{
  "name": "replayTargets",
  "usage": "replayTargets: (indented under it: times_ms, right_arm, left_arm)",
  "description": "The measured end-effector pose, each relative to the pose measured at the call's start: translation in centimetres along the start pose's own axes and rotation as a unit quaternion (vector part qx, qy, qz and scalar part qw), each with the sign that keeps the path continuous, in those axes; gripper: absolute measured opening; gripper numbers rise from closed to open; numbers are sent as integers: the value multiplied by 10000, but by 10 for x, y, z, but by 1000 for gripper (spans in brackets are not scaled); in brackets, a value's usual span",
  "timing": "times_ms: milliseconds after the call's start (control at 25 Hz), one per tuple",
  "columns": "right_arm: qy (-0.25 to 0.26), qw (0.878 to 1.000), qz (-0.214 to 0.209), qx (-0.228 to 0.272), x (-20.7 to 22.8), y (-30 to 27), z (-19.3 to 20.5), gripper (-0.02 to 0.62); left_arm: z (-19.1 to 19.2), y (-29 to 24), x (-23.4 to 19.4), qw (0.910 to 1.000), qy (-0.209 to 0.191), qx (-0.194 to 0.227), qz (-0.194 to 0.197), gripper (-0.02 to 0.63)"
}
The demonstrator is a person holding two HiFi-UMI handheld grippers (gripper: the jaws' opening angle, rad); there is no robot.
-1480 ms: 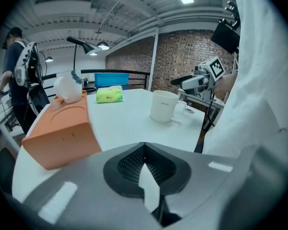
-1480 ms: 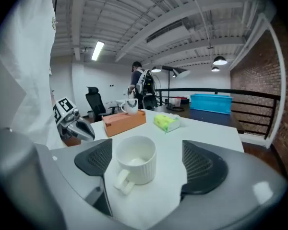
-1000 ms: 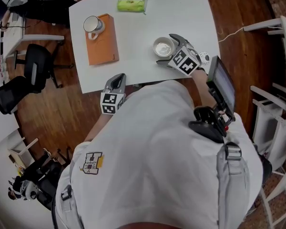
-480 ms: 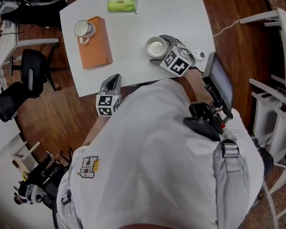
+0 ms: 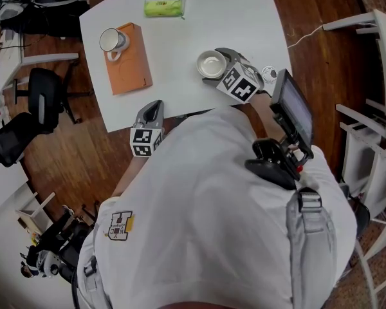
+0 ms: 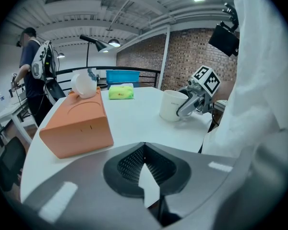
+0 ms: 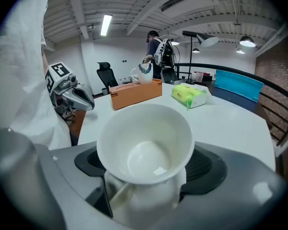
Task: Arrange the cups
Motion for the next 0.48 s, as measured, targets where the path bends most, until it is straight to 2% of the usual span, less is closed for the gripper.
replayTargets:
  times_ms: [480]
  right_arm:
    - [-257, 9996, 7, 73, -5, -1, -7, 439]
  left_arm:
    - [3, 9, -13, 9999, 51, 139, 10, 0]
Point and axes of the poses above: the fingertips, and each gripper's own axes: y backward along the fingers, x to its right, z out of its underside, the point moved 9 cm from there along y, backward along the fingers, and after that the axes turned 1 degree about -x, right-handed, at the moved point
